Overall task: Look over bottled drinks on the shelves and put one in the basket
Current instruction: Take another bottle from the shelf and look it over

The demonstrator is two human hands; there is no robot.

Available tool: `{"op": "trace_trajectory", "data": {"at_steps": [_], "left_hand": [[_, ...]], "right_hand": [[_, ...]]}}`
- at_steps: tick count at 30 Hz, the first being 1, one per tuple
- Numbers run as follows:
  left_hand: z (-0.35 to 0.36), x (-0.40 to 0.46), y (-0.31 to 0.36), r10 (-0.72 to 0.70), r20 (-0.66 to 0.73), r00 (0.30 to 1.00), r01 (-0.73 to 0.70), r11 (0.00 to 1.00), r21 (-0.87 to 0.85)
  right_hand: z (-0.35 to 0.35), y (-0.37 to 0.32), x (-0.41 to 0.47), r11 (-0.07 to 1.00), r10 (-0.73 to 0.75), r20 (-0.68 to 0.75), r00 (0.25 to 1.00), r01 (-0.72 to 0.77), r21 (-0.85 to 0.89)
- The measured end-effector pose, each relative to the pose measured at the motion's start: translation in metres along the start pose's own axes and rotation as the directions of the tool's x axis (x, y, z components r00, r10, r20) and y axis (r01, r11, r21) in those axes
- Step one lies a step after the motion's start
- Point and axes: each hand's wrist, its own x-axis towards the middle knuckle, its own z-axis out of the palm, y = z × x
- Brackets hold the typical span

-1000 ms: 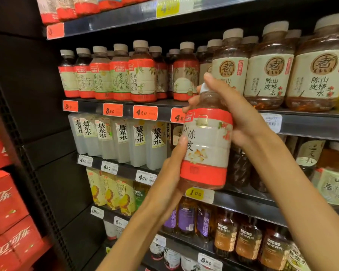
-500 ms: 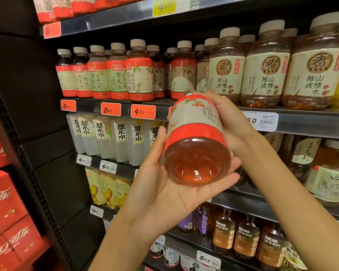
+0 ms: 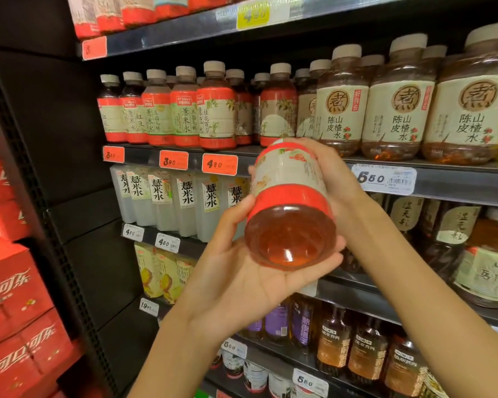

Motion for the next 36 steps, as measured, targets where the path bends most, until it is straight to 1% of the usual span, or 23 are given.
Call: {"op": "trace_trajectory", "data": {"at_steps": [2, 3, 4, 6, 8, 9, 11, 12, 13, 16, 20, 22, 24, 26, 28, 29, 31, 32, 34, 36], "left_hand": [[-0.008, 0.004, 0.006, 0.077, -0.008, 0.997, -0.076, 0.990, 0.116], [-0.012, 0.006, 0.010, 0.120, -0.008, 0.993, -0.117, 0.975, 0.191], [-0.016, 0.007, 0.013, 0.156, -0.023, 0.987, -0.142, 0.942, 0.305], [-0.027, 0.006, 0.019, 0.255, -0.076, 0.964, -0.172, 0.817, 0.550], [-0.028, 0.006, 0.019, 0.319, -0.082, 0.944, -0.153, 0.643, 0.750], [-0.026, 0.008, 0.017, 0.331, -0.079, 0.940, -0.128, 0.558, 0.820], [-0.023, 0.015, 0.010, 0.355, -0.080, 0.932, -0.091, 0.439, 0.894], [-0.023, 0.020, 0.007, 0.371, -0.082, 0.925, -0.085, 0.411, 0.908], [-0.025, 0.024, 0.004, 0.388, -0.083, 0.918, -0.089, 0.405, 0.910], [-0.034, 0.031, 0.003, 0.439, -0.082, 0.895, -0.122, 0.416, 0.901], [-0.039, 0.031, 0.010, 0.509, -0.032, 0.860, -0.193, 0.383, 0.904], [-0.041, 0.033, 0.014, 0.519, -0.016, 0.855, -0.208, 0.371, 0.905], [-0.042, 0.035, 0.017, 0.506, 0.011, 0.863, -0.220, 0.356, 0.908], [-0.044, 0.038, 0.019, 0.504, 0.031, 0.863, -0.228, 0.335, 0.914], [-0.046, 0.041, 0.020, 0.539, 0.051, 0.841, -0.255, 0.312, 0.915], [-0.047, 0.043, 0.020, 0.570, 0.063, 0.819, -0.280, 0.302, 0.911], [-0.049, 0.047, 0.020, 0.631, 0.100, 0.770, -0.323, 0.250, 0.913], [-0.049, 0.049, 0.020, 0.643, 0.122, 0.756, -0.329, 0.212, 0.920], [-0.048, 0.052, 0.019, 0.629, 0.166, 0.759, -0.320, 0.139, 0.937], [-0.047, 0.057, 0.016, 0.593, 0.188, 0.783, -0.293, 0.084, 0.952]], "right_hand": [[0.004, -0.008, -0.001, 0.997, -0.075, 0.064, 0.995, 0.074, 0.022], [0.005, -0.015, -0.003, 0.988, -0.152, 0.091, 0.984, 0.154, -0.010], [0.007, -0.021, -0.005, 0.972, -0.226, 0.090, 0.970, 0.231, -0.049], [0.010, -0.032, -0.010, 0.922, -0.354, 0.084, 0.932, 0.362, -0.135], [0.012, -0.036, -0.016, 0.870, -0.439, 0.095, 0.894, 0.449, -0.203], [0.015, -0.036, -0.019, 0.849, -0.461, 0.104, 0.881, 0.472, -0.236], [0.020, -0.034, -0.024, 0.822, -0.477, 0.127, 0.870, 0.492, -0.287], [0.022, -0.032, -0.026, 0.810, -0.477, 0.130, 0.869, 0.492, -0.320], [0.024, -0.031, -0.028, 0.793, -0.480, 0.130, 0.868, 0.493, -0.358], [0.023, -0.033, -0.030, 0.728, -0.491, 0.152, 0.858, 0.500, -0.469], [0.015, -0.036, -0.033, 0.705, -0.401, 0.304, 0.864, 0.503, -0.500], [0.014, -0.031, -0.034, 0.688, -0.400, 0.364, 0.841, 0.538, -0.488], [0.015, -0.026, -0.035, 0.663, -0.456, 0.371, 0.809, 0.587, -0.465], [0.015, -0.023, -0.036, 0.615, -0.507, 0.366, 0.780, 0.625, -0.481], [0.015, -0.020, -0.037, 0.557, -0.553, 0.371, 0.746, 0.663, -0.501], [0.014, -0.018, -0.038, 0.535, -0.582, 0.364, 0.727, 0.679, -0.502], [0.014, -0.015, -0.037, 0.494, -0.644, 0.336, 0.687, 0.710, -0.503], [0.014, -0.014, -0.036, 0.473, -0.671, 0.324, 0.667, 0.721, -0.505], [0.015, -0.014, -0.034, 0.452, -0.701, 0.303, 0.646, 0.731, -0.511], [0.016, -0.015, -0.030, 0.440, -0.715, 0.293, 0.634, 0.735, -0.516]]}}
